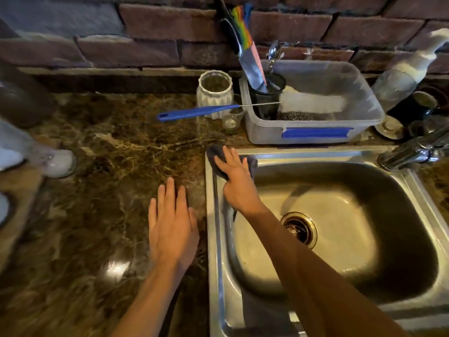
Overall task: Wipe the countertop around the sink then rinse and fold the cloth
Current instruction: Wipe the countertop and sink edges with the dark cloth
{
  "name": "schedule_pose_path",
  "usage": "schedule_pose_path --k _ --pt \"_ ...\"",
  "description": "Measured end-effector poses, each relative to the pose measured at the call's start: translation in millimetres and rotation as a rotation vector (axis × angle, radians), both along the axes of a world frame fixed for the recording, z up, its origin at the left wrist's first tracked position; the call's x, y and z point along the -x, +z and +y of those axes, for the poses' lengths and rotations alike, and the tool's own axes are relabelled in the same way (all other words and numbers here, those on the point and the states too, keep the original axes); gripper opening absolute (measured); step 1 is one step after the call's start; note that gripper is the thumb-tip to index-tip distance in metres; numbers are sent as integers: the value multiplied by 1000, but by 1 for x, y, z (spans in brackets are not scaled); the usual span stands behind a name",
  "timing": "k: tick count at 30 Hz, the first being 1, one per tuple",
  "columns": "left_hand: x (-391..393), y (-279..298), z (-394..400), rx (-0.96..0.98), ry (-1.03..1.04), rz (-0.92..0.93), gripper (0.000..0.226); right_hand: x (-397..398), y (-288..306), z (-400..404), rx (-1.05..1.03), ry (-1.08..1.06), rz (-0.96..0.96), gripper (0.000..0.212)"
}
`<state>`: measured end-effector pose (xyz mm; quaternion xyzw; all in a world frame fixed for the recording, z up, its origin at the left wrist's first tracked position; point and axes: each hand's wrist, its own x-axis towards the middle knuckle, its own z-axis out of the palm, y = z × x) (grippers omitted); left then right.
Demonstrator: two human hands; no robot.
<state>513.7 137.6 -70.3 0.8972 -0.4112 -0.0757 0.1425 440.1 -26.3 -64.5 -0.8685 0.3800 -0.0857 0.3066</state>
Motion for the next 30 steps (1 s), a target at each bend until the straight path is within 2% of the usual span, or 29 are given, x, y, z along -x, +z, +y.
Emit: schedule_pose_path --k 4,8,11,15,18,21,23,26,30 --pt "3 3 7 -68 -10 7 55 7 4 35 -153 58 -56 81" --pt "3 -2 19 -107 -55 -62 56 65 -6 108 -202 149 -191 63" --pt "1 -6 20 -130 -87 -76 56 99 4 123 -297 250 -197 64" --pt "1 -4 19 -156 -104 -48 66 91 9 94 -225 322 -193 74" --pt "1 -1 17 -127 -61 -49 58 48 4 58 16 352 -90 68" --pt "2 0 16 -98 -54 -14 57 -7 -1 21 193 187 87 56" --pt "3 -1 16 -82 -50 -10 57 -25 -3 10 207 91 92 54" --pt "3 -1 17 -58 -59 -25 55 -12 -8 34 109 87 8 54" --pt "2 -1 21 -83 -102 -32 57 43 -9 112 -57 68 -125 51"
